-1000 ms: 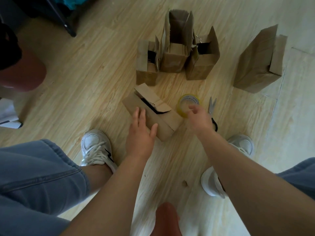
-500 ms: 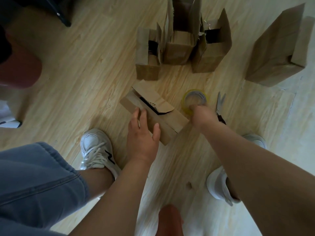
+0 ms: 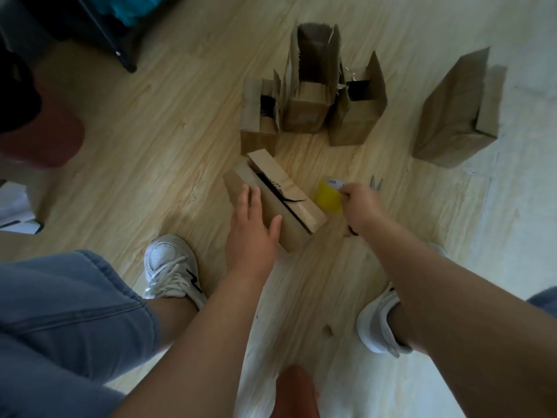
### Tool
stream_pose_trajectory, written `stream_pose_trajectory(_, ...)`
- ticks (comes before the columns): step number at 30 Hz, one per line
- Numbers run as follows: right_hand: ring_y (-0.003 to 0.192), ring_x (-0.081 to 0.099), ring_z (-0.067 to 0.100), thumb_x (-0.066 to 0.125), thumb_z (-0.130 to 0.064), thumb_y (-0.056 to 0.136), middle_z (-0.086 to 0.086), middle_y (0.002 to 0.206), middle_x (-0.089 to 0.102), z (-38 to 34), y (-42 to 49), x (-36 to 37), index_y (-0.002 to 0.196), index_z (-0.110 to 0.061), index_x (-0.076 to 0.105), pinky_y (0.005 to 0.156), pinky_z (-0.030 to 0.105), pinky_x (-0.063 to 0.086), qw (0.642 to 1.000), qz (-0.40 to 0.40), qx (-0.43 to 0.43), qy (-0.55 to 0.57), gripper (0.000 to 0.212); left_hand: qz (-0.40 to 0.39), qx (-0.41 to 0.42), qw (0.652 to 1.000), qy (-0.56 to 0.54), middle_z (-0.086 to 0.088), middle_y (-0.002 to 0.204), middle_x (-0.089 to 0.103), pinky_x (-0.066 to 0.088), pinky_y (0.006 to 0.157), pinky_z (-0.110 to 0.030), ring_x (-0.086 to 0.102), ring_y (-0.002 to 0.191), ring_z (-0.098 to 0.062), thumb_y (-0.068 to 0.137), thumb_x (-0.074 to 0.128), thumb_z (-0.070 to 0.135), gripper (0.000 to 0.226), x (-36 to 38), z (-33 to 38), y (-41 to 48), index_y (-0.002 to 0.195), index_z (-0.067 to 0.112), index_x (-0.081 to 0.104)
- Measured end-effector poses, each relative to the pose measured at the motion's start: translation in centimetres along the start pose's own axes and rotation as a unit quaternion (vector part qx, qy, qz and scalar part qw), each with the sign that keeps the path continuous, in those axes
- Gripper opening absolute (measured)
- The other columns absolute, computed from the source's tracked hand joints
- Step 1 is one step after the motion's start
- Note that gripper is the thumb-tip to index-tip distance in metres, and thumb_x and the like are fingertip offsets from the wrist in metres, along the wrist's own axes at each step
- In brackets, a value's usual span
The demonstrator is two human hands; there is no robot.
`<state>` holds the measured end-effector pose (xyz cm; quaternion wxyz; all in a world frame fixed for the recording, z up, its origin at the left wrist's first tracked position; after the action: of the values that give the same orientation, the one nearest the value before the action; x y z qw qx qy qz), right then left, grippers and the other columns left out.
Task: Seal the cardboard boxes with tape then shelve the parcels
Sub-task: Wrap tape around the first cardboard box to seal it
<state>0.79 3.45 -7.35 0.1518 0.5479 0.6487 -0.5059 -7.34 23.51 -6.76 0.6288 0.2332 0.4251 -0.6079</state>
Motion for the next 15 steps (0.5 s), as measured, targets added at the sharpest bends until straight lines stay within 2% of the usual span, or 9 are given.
stream_pose_trajectory(1, 0.094, 0.057, 0.027, 0.042, -0.006, 0.103, 0.019, 0.12, 0.065, -0.3, -0.7, -0.7, 0.124, -0.004, 0.064, 0.073, 0.022, 0.043, 1.0, 0.014, -0.003, 0.024, 0.031, -0.002, -0.003, 1.0, -0.005, 0.008, 0.165, -0.003, 0.016, 0.112, -0.025, 0.011, 0.15, -0.016, 0.103, 0.041, 0.043, 0.067, -0.4, 0.5, 0.0, 0.158, 0.023, 0.008)
stream_pose_trajectory(3, 0.088, 0.054, 0.021, 0.043, -0.011, 0.105, 0.014, 0.112, 0.066, -1.1, -2.3, -2.1, 0.123, -0.007, 0.066, 0.074, 0.031, 0.045, 0.996, 0.054, 0.007, 0.065, 0.03, -0.003, -0.019, 1.0, -0.025, 0.006, 0.165, 0.0, 0.019, 0.114, -0.029, 0.011, 0.15, -0.018, 0.103, 0.044, 0.039, 0.066, -1.5, 1.4, 0.2, 0.158, 0.023, 0.012)
stream_pose_trajectory(6, 0.096, 0.06, 0.022, 0.048, -0.019, 0.103, 0.005, 0.107, 0.067, -2.4, -4.5, -3.6, 0.124, -0.015, 0.068, 0.075, 0.029, 0.041, 0.983, 0.097, 0.008, 0.153, 0.029, 0.01, -0.051, 0.994, -0.091, 0.0, 0.164, 0.013, 0.027, 0.113, -0.032, 0.02, 0.149, -0.019, 0.102, 0.048, 0.036, 0.058, -3.5, 3.1, 0.3, 0.155, 0.023, 0.026)
stream_pose_trajectory(8, 0.093, 0.063, 0.018, 0.051, -0.018, 0.1, -0.002, 0.093, 0.067, -3.3, -6.4, -4.0, 0.112, -0.02, 0.073, 0.072, 0.029, 0.043, 0.969, 0.109, 0.001, 0.22, 0.025, 0.024, -0.042, 0.989, -0.138, 0.0, 0.157, 0.031, 0.033, 0.105, -0.028, 0.034, 0.141, -0.016, 0.101, 0.05, 0.034, 0.051, -4.9, 4.3, 0.5, 0.149, 0.021, 0.04)
stream_pose_trajectory(10, 0.08, 0.059, 0.013, 0.054, -0.016, 0.096, -0.006, 0.081, 0.065, -4.1, -8.4, -4.4, 0.093, -0.025, 0.073, 0.066, 0.028, 0.042, 0.954, 0.112, 0.004, 0.279, 0.021, 0.016, -0.038, 0.982, -0.183, 0.001, 0.143, 0.048, 0.037, 0.092, -0.024, 0.049, 0.121, -0.012, 0.1, 0.053, 0.034, 0.042, -6.5, 5.6, 0.4, 0.14, 0.022, 0.051)
stream_pose_trajectory(12, 0.074, 0.054, 0.012, 0.055, -0.014, 0.092, -0.002, 0.077, 0.062, -4.9, -10.1, -4.5, 0.087, -0.017, 0.072, 0.062, 0.028, 0.039, 0.942, 0.099, 0.009, 0.32, 0.018, -0.003, -0.044, 0.969, -0.244, 0.003, 0.128, 0.059, 0.044, 0.088, -0.027, 0.056, 0.107, -0.01, 0.098, 0.057, 0.036, 0.037, -7.5, 6.5, 0.3, 0.132, 0.024, 0.058)
stream_pose_trajectory(15, 0.076, 0.044, 0.016, 0.053, -0.015, 0.092, 0.007, 0.081, 0.051, -5.9, -12.4, -5.1, 0.099, 0.007, 0.062, 0.061, 0.032, 0.037, 0.934, 0.091, -0.007, 0.345, 0.025, -0.018, -0.069, 0.932, -0.356, 0.003, 0.12, 0.064, 0.051, 0.099, -0.038, 0.062, 0.109, -0.014, 0.092, 0.065, 0.04, 0.045, -8.9, 7.3, -0.2, 0.132, 0.02, 0.058)
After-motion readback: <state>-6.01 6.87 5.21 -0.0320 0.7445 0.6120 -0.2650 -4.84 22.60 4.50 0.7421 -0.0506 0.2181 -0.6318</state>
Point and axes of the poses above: each hand's wrist, its own y-axis towards the middle knuckle, its own x-axis out of the palm, z = x × y, the point moved 1 cm from there along y, towards the middle knuckle
